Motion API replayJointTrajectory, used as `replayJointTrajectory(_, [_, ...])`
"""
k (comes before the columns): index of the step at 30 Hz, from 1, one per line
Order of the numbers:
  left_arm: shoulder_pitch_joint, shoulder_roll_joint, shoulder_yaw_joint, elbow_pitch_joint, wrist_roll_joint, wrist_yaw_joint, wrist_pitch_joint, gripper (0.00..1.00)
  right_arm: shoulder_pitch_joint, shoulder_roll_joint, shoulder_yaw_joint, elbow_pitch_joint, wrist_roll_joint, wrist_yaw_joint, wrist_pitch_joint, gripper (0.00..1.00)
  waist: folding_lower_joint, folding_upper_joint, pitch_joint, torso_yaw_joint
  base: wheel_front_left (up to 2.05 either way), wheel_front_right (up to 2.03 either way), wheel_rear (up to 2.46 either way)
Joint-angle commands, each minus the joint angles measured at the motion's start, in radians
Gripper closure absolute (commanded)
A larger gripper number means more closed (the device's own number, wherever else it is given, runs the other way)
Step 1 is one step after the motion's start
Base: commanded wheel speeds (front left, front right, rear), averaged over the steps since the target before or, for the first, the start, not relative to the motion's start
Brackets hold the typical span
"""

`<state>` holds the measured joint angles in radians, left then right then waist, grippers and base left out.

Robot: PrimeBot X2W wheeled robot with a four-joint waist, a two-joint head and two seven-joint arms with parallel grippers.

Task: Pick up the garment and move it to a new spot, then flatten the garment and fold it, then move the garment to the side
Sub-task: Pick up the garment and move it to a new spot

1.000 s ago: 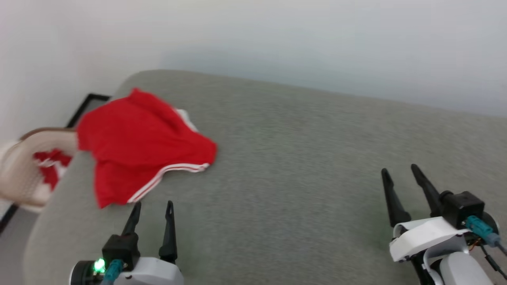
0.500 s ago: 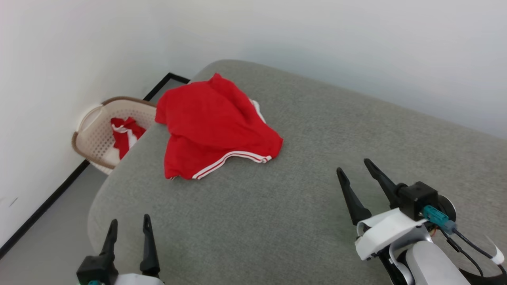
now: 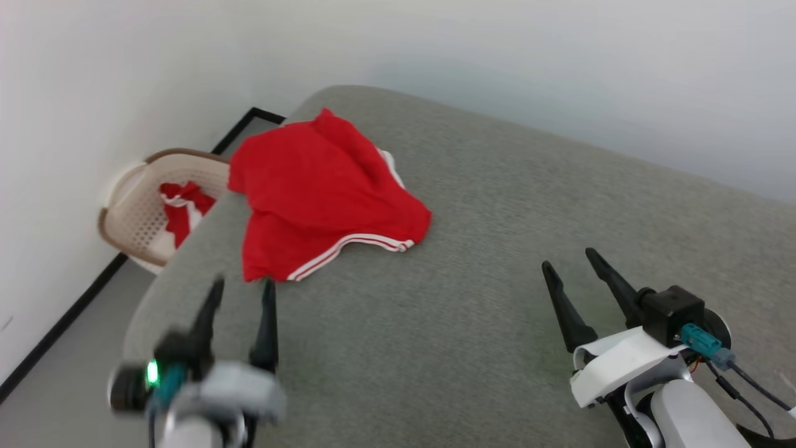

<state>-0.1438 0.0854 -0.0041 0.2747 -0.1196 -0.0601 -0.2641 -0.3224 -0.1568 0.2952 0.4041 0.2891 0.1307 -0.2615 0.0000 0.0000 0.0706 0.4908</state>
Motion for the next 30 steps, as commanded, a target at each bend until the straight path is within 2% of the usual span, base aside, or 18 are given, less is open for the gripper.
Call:
replayJointTrajectory(1, [-0.037, 0.006, -0.005, 0.013, 0.009, -0.009, 0.000, 0.00, -0.002, -0.008, -0.006, -0.003, -0.008, 0.000, -0.005, 0.00, 0.0000, 0.0000, 0.054, -0.069, 0.00, 0.00, 0.00])
replayJointTrajectory(7, [-0.325, 0.097, -0.012, 0.233, -0.041, -0.058, 0.010, 0.00, -0.034, -0.008, -0.010, -0.035, -0.008, 0.000, -0.005, 0.00, 0.0000, 0.0000, 0.135, -0.207, 0.00, 0.00, 0.00])
replayJointTrajectory(13, [-0.572, 0.183, -0.004, 0.480, -0.192, -0.071, 0.138, 0.00, -0.067, -0.006, -0.016, -0.060, -0.001, 0.000, -0.005, 0.00, 0.0000, 0.0000, 0.211, -0.339, 0.00, 0.00, 0.00])
replayJointTrajectory(15, [-0.629, 0.238, -0.009, 0.533, -0.251, -0.071, 0.183, 0.00, -0.071, 0.000, -0.020, -0.069, 0.004, 0.000, -0.005, 0.00, 0.0000, 0.0000, 0.231, -0.379, 0.00, 0.00, 0.00])
replayJointTrajectory(16, [-0.650, 0.275, -0.017, 0.560, -0.267, -0.070, 0.205, 0.00, -0.075, 0.006, -0.018, -0.071, 0.006, 0.000, -0.005, 0.00, 0.0000, 0.0000, 0.241, -0.400, 0.00, 0.00, 0.00])
replayJointTrajectory(18, [-0.682, 0.306, -0.046, 0.610, -0.305, -0.070, 0.267, 0.00, -0.080, 0.012, -0.020, -0.077, 0.008, 0.000, -0.005, 0.00, 0.0000, 0.0000, 0.255, -0.434, 0.00, 0.00, 0.00])
replayJointTrajectory(22, [-0.726, 0.388, -0.068, 0.725, -0.375, -0.070, 0.449, 0.00, -0.081, 0.023, -0.020, -0.084, 0.013, 0.000, -0.005, 0.00, 0.0000, 0.0000, 0.264, -0.490, 0.00, 0.00, 0.00])
replayJointTrajectory(24, [-0.735, 0.413, -0.081, 0.773, -0.399, -0.070, 0.544, 0.00, -0.076, 0.030, -0.019, -0.087, 0.017, 0.000, -0.005, 0.00, 0.0000, 0.0000, 0.260, -0.513, 0.00, 0.00, 0.00])
replayJointTrajectory(26, [-0.749, 0.442, -0.065, 0.820, -0.420, -0.067, 0.598, 0.00, -0.072, 0.032, -0.020, -0.091, 0.019, 0.000, -0.005, 0.00, 0.0000, 0.0000, 0.258, -0.531, 0.00, 0.00, 0.00])
replayJointTrajectory(30, [-0.755, 0.461, -0.055, 0.900, -0.445, -0.059, 0.696, 0.00, -0.062, 0.033, -0.013, -0.101, 0.021, 0.000, -0.005, 0.00, 0.0000, 0.0000, 0.260, -0.555, 0.00, 0.00, 0.00])
